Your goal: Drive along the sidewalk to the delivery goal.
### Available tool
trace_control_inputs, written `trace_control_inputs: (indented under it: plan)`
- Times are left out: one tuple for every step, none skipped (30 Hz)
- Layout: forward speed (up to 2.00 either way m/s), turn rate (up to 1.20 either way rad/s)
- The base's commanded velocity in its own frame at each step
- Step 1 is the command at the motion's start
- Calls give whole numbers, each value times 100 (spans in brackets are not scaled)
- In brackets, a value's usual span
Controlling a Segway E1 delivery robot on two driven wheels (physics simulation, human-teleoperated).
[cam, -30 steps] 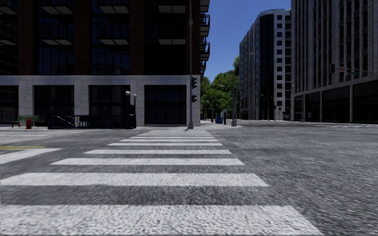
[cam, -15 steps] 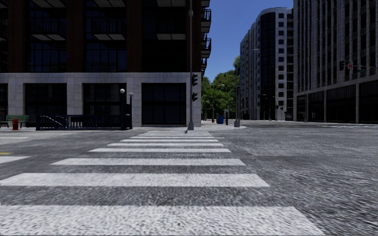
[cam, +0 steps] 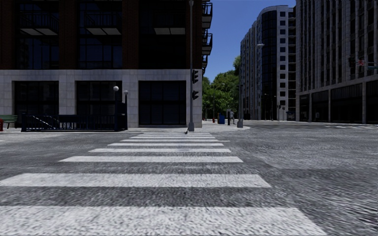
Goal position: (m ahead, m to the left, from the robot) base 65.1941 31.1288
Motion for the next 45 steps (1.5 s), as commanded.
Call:
trace_control_inputs:
  plan:
    - [200, 0]
    - [200, 0]
    - [200, 0]
    - [200, 0]
    - [200, 0]
    - [200, 0]
    - [200, 0]
    - [200, 0]
    - [200, 0]
    - [200, 0]
    - [200, 0]
    - [200, 0]
    - [200, 0]
    - [200, 0]
    - [200, 0]
    - [200, 0]
    - [200, 0]
    - [200, 0]
    - [200, 0]
    - [200, 0]
    - [200, 0]
    - [200, 0]
    - [200, 0]
    - [200, 0]
    - [200, 0]
    - [200, 0]
    - [200, 0]
    - [200, 0]
    - [200, 0]
    - [200, 0]
    - [200, 0]
    - [200, 0]
    - [200, 17]
    - [200, 90]
    - [200, 90]
    - [200, 120]
    - [200, 120]
    - [200, 120]
    - [200, 120]
    - [200, 120]
    - [200, 25]
    - [200, 9]
    - [200, 2]
    - [200, 2]
    - [200, 0]
